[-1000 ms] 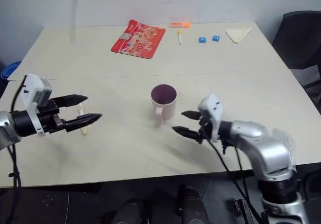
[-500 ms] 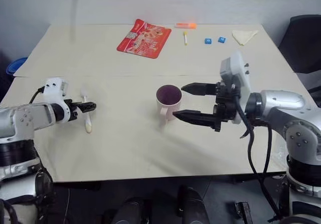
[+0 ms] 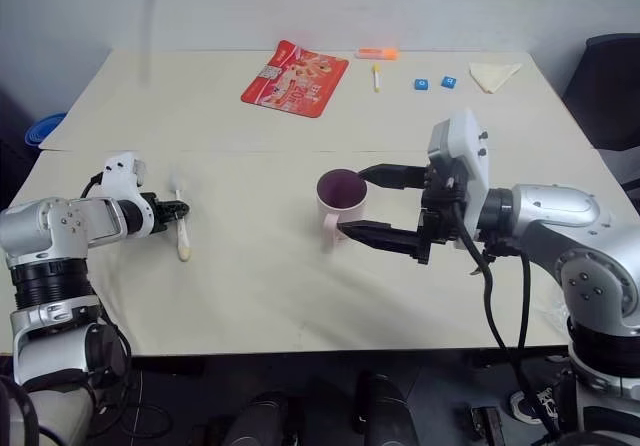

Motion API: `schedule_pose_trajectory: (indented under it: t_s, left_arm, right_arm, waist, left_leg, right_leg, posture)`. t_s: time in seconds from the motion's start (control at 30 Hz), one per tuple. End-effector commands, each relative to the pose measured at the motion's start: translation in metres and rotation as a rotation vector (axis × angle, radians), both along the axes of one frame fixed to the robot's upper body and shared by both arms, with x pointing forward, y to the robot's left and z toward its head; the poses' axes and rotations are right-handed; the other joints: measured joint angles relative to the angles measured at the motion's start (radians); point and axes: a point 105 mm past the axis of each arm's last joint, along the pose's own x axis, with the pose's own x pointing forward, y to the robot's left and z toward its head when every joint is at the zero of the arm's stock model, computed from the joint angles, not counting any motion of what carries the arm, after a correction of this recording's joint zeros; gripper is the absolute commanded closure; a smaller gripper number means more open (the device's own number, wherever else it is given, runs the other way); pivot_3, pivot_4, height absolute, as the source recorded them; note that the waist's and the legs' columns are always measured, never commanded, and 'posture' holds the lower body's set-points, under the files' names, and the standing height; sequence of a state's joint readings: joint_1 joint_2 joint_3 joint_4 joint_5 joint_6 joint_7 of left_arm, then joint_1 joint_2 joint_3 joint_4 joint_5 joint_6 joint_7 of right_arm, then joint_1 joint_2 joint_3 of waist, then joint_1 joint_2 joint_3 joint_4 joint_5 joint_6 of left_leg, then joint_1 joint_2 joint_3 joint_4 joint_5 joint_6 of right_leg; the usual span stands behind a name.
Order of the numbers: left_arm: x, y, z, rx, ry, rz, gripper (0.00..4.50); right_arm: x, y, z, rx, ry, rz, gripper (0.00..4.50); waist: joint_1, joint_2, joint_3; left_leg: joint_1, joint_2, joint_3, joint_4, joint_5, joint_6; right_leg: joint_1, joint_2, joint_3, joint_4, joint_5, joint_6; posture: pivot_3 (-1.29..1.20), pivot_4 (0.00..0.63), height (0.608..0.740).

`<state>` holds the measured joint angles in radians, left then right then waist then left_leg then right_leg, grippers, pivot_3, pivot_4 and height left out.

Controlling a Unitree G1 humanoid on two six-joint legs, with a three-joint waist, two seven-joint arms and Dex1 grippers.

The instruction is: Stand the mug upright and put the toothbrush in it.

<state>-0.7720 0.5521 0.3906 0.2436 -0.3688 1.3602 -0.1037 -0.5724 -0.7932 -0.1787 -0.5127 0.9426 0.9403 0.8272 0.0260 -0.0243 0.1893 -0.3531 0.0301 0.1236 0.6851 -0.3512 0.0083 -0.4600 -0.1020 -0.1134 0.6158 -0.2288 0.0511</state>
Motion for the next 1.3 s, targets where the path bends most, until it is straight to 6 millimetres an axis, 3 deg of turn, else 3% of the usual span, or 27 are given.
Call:
schedule_pose_trajectory:
  t_s: [0.03,0.13,0.23,0.3,0.4,0.43,0.53,0.67,0.77,0.93,1.13,1.3]
  left_arm:
    - [-0.003,0.001,-0.009,-0.009,0.046,0.019,4.19]
    - [0.000,0.003,-0.001,-0.007,0.007,0.029,4.22]
    - [0.015,-0.008,0.042,-0.016,-0.218,-0.018,4.23]
    - [0.022,-0.029,0.083,-0.002,-0.431,-0.099,4.23]
    - [0.016,-0.085,0.143,-0.093,-0.745,-0.312,4.23]
    - [0.010,-0.113,0.161,-0.148,-0.837,-0.420,4.23]
    - [-0.002,-0.164,0.184,-0.258,-0.977,-0.588,4.23]
    - [-0.010,-0.209,0.192,-0.302,-1.060,-0.732,4.23]
    - [-0.010,-0.232,0.183,-0.240,-1.068,-0.820,4.23]
    - [-0.007,-0.240,0.162,-0.161,-1.062,-0.862,4.23]
    - [-0.017,-0.246,0.139,-0.211,-1.030,-0.904,4.23]
    - [-0.024,-0.233,0.131,-0.234,-1.050,-0.836,2.81]
  right_arm:
    - [-0.001,-0.005,0.006,-0.001,-0.021,-0.028,0.00]
    - [0.001,-0.010,0.004,-0.021,-0.022,-0.053,0.00]
    - [0.004,-0.017,0.001,-0.059,-0.040,-0.114,0.00]
    - [0.006,-0.024,-0.001,-0.062,-0.032,-0.155,0.00]
    - [0.008,-0.035,-0.003,-0.060,-0.022,-0.229,0.00]
    - [0.009,-0.040,-0.004,-0.060,-0.021,-0.262,0.00]
    - [0.008,-0.046,-0.006,-0.057,-0.021,-0.315,0.00]
    - [0.006,-0.050,-0.008,-0.032,-0.017,-0.381,0.00]
    - [0.002,-0.047,-0.012,-0.017,-0.019,-0.413,0.00]
    - [-0.004,-0.049,-0.013,-0.002,-0.025,-0.464,0.00]
    - [-0.004,-0.052,-0.010,0.011,-0.029,-0.496,0.00]
    - [-0.002,-0.053,-0.004,0.012,-0.034,-0.489,0.00]
  waist:
    - [0.000,0.000,0.000]
    - [-0.001,0.000,0.000]
    - [0.001,0.000,0.000]
    - [0.001,-0.002,0.001]
    - [0.004,-0.004,0.002]
    - [0.007,-0.004,0.002]
    - [0.006,-0.004,0.001]
    - [-0.005,-0.004,0.001]
    - [-0.006,-0.004,0.001]
    - [-0.003,-0.004,0.001]
    - [0.000,-0.004,0.001]
    - [0.000,-0.004,0.001]
  left_leg:
    - [0.000,0.000,0.000,0.000,0.000,0.000]
    - [0.000,0.000,0.000,0.000,0.000,0.000]
    - [0.000,0.000,0.000,0.000,0.000,0.000]
    - [-0.002,0.000,-0.001,0.000,0.000,0.000]
    - [-0.005,0.001,-0.003,0.001,0.000,0.000]
    - [-0.006,0.001,-0.003,0.001,0.000,0.000]
    - [-0.006,0.000,-0.002,0.001,-0.001,0.002]
    - [-0.003,-0.001,0.002,0.001,-0.001,0.002]
    - [-0.001,0.000,0.004,0.001,0.000,0.000]
    - [-0.002,0.001,0.003,0.001,0.001,0.000]
    - [-0.004,0.002,0.001,0.001,0.000,0.002]
    - [-0.005,0.002,0.000,0.001,0.001,0.003]
  right_leg:
    - [0.000,0.000,0.000,0.000,0.000,0.000]
    - [0.000,0.000,0.000,0.000,0.000,0.000]
    - [0.000,0.000,0.000,0.000,0.000,0.000]
    - [-0.001,-0.001,-0.001,-0.001,0.000,0.000]
    - [-0.001,-0.001,-0.003,-0.003,0.000,0.000]
    - [-0.001,-0.001,-0.004,-0.003,0.000,0.000]
    - [-0.001,-0.002,-0.005,-0.006,0.001,0.002]
    - [0.000,0.001,-0.006,-0.006,0.002,0.003]
    - [0.000,0.005,-0.005,-0.007,0.004,-0.001]
    - [0.000,0.006,0.000,-0.009,0.004,-0.002]
    - [0.000,0.005,0.000,-0.008,0.004,-0.001]
    - [0.000,0.005,0.000,-0.009,0.005,0.000]
  posture:
    - [0.00,0.150,0.740]
    - [0.00,0.150,0.740]
    - [0.00,0.150,0.740]
    - [0.00,0.150,0.740]
    - [0.00,0.150,0.740]
    - [0.00,0.150,0.740]
    - [0.00,0.150,0.740]
    - [0.00,0.150,0.740]
    - [0.00,0.150,0.740]
    - [0.00,0.150,0.740]
    - [0.00,0.150,0.740]
    - [0.00,0.150,0.740]
